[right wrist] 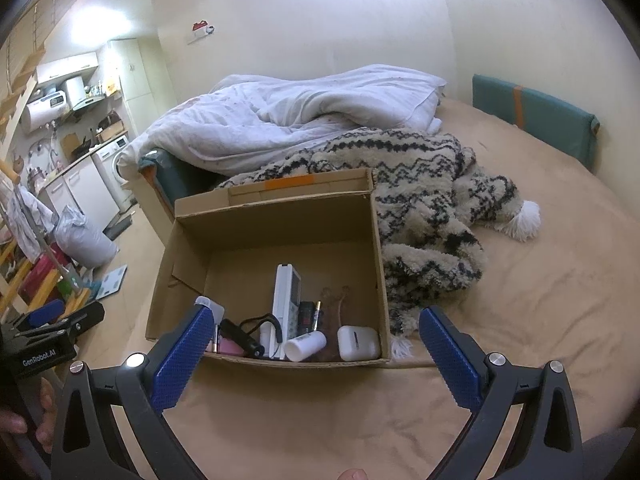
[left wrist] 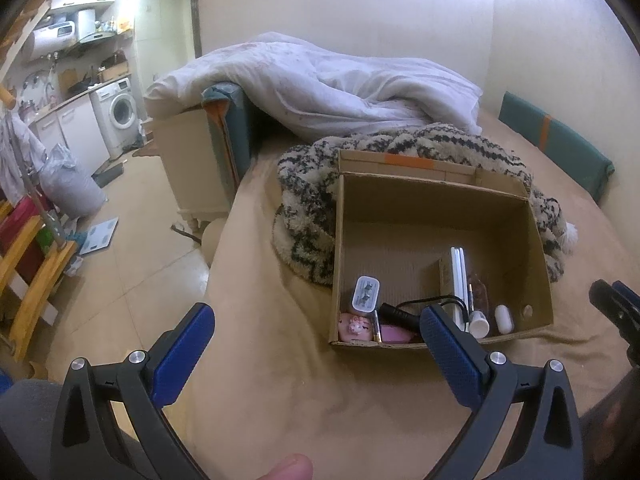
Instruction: Organize rigid objects
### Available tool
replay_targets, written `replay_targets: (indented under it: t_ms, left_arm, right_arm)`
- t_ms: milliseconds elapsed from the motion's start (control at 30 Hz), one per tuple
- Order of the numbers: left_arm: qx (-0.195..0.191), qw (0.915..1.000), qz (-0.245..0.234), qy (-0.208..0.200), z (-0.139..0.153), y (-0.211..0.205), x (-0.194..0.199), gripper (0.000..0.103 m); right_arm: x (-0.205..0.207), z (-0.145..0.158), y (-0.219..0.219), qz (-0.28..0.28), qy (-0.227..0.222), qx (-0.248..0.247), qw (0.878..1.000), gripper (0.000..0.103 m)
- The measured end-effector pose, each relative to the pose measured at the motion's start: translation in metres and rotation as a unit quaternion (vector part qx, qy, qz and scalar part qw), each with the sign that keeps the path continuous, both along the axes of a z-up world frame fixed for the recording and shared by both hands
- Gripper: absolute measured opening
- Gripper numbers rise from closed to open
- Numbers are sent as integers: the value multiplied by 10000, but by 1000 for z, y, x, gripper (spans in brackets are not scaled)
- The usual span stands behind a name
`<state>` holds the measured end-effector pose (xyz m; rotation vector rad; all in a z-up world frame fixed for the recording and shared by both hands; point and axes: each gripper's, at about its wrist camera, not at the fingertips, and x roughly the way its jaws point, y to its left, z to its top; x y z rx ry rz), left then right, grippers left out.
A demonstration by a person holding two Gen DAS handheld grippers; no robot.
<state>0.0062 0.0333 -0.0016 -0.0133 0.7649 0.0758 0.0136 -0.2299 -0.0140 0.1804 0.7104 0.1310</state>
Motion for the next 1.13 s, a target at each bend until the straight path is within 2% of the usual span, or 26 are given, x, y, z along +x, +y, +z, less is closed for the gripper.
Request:
replay_targets:
  t_ms: [1133]
  left_arm:
    - [-31, 9999, -123, 39, -1, -3, -2, 103]
  right_arm:
    - [-1, 0, 1, 38, 28, 46, 10000, 103]
